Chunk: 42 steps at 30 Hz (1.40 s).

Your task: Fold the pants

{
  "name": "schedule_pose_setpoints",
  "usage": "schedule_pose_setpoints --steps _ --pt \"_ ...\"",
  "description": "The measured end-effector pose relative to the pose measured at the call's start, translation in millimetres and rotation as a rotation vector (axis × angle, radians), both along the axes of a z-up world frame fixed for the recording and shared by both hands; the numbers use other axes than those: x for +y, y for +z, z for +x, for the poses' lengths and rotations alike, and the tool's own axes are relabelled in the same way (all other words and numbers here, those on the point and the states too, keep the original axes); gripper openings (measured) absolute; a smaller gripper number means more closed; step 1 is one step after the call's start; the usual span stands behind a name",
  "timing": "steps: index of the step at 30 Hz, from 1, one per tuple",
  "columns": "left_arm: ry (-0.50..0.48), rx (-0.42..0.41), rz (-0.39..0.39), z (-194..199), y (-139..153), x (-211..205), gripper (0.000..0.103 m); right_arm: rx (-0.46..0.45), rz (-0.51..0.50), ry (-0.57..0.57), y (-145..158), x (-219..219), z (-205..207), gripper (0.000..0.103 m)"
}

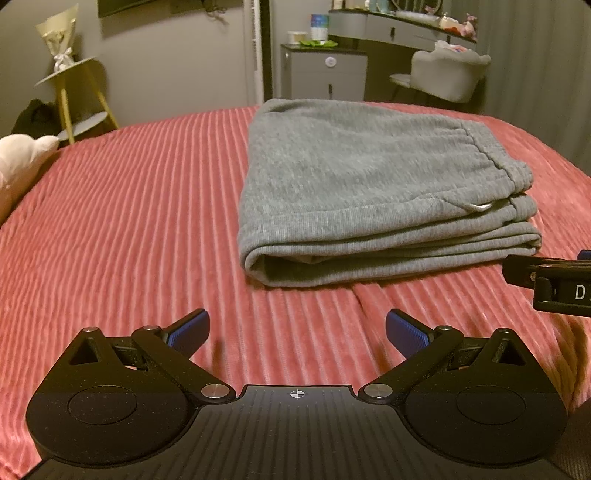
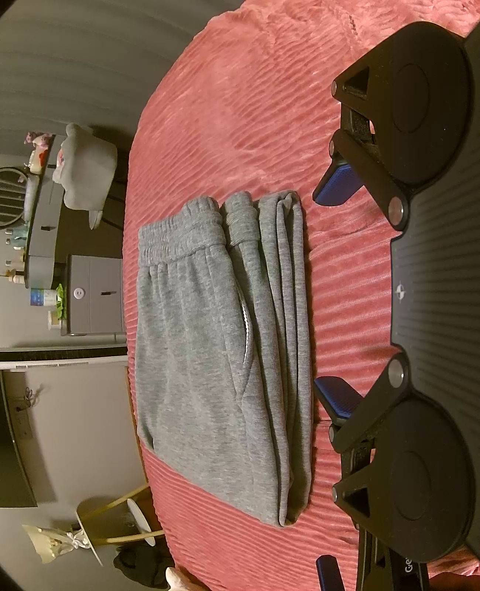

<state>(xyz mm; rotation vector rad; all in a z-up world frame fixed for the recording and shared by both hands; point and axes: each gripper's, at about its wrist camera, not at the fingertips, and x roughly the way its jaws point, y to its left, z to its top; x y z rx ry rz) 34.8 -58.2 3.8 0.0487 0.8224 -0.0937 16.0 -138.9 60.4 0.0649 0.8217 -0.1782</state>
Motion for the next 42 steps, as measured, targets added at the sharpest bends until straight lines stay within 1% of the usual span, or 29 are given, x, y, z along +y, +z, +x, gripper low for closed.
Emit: schedule_pose_setpoints --steps 42 --pt "0.018 0.009 -0.023 -0.5 0.9 0.1 0.103 -0.004 0.009 -0.004 0.4 -1.3 -0.1 0.099"
